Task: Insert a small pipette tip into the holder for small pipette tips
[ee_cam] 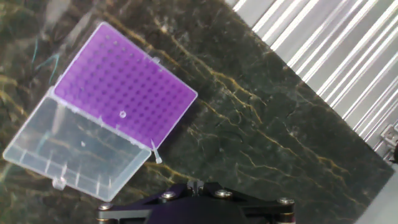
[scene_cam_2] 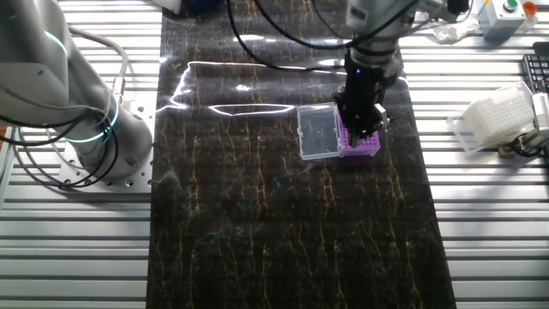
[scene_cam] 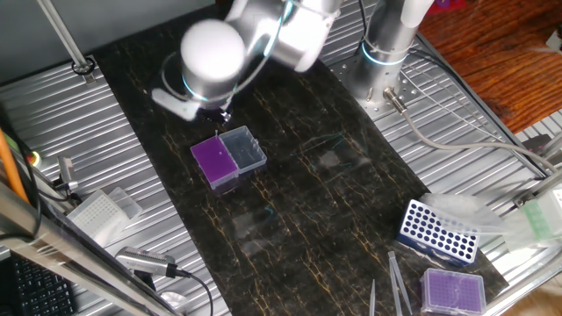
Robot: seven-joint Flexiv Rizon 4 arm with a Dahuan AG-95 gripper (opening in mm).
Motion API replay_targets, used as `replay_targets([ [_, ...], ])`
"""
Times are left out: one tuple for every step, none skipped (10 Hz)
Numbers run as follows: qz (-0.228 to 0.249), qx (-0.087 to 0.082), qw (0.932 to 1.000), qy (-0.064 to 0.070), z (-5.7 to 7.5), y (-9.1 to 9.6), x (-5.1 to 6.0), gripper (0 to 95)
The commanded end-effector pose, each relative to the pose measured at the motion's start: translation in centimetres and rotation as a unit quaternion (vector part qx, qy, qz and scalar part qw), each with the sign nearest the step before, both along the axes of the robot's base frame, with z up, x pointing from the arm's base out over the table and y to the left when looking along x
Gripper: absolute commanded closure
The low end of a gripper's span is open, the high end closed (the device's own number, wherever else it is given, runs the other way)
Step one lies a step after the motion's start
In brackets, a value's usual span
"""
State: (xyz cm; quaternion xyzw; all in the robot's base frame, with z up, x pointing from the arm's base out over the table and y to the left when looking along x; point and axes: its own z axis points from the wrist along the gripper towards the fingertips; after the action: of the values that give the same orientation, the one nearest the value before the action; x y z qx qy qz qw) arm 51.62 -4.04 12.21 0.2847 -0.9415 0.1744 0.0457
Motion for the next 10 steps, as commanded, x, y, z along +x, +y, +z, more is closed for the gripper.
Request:
replay_targets([
  [-0.025, 0.041, 0.9987, -0.016, -0.04, -0.02, -0.04, 95.0],
  [-0.028, 0.047, 0.9983, -0.019, -0.07, -0.03, -0.02, 95.0],
  [-0.033, 0.064, 0.9971, -0.024, -0.17, -0.06, 0.05, 95.0],
  [-0.037, 0.077, 0.9959, -0.029, -0.25, -0.03, 0.1, 95.0],
  [-0.04, 0.09, 0.9945, -0.034, -0.4, 0.03, 0.2, 95.0],
  [-0.043, 0.099, 0.9935, -0.036, -0.5, 0.05, 0.29, 95.0],
  [-0.048, 0.114, 0.9915, -0.04, -0.6, 0.12, 0.38, 95.0],
  [-0.05, 0.121, 0.9905, -0.043, -0.62, 0.16, 0.41, 95.0],
  [-0.056, 0.13, 0.9888, -0.047, -0.66, 0.22, 0.44, 95.0],
  [-0.061, 0.138, 0.9872, -0.053, -0.71, 0.32, 0.49, 95.0],
])
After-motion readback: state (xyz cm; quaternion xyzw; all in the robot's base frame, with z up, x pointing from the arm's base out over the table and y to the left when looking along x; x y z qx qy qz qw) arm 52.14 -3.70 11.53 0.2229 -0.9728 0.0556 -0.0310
